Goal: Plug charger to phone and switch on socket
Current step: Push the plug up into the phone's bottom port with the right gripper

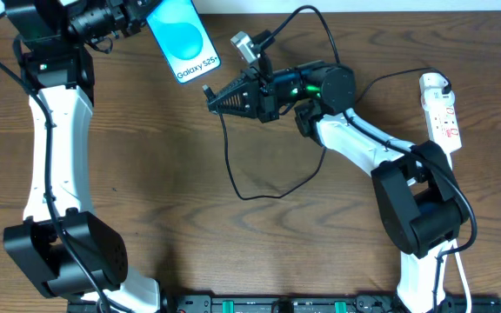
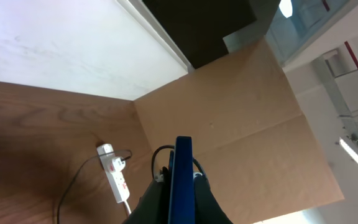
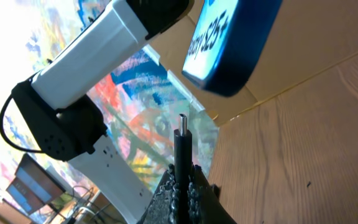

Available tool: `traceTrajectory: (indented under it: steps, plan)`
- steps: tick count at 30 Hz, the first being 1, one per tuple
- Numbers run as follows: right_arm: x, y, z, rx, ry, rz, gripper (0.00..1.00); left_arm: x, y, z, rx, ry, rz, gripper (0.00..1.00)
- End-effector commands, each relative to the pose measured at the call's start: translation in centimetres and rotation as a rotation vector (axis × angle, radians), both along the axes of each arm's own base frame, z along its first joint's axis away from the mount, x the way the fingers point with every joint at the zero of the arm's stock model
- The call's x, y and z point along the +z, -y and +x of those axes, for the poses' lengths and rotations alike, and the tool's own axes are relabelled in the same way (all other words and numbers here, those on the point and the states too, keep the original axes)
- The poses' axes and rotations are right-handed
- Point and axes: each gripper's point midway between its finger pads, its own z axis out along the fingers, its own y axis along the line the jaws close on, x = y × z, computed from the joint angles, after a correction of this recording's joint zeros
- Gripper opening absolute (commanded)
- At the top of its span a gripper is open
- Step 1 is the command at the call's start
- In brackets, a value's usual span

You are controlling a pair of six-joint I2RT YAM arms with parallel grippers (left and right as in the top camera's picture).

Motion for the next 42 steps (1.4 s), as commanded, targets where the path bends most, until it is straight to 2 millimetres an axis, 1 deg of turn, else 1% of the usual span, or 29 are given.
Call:
traceTrajectory:
  steps: [1,4,10,16,24,33,39,42]
  plan:
    - [0.8,0.2,0.9,-0.041,-0.006,0.033,0.01,0.9,0.1,-0.7,-0.013,0.065,0.026,0.07]
    - [0.9,0.3,1.1,-0.052,0.001,0.040,0.01,0.9,0.1,-0.6,-0.007,0.087,0.036,0.07]
    - [0.6,0.2,1.6,-0.067,0.002,0.037,0.01,1.0,-0.3,0.2,0.043,0.087,0.033,0.07]
    - [0.1,0.0,2.0,-0.076,-0.012,0.021,0.01,1.0,-0.3,0.2,0.043,0.087,0.033,0.07]
    - [0.2,0.0,2.1,-0.083,-0.009,0.026,0.01,1.0,-0.3,0.2,0.044,0.109,0.045,0.07]
    - [0.2,-0.1,2.2,-0.087,-0.004,0.030,0.01,-0.3,-0.3,0.3,0.044,0.068,0.059,0.07]
    - [0.2,-0.1,2.3,-0.092,-0.010,0.031,0.01,-0.3,-0.3,0.3,0.044,0.064,0.057,0.07]
    - [-0.2,-0.3,2.7,-0.102,-0.030,0.015,0.01,-0.3,-0.3,0.3,0.044,0.058,0.053,0.07]
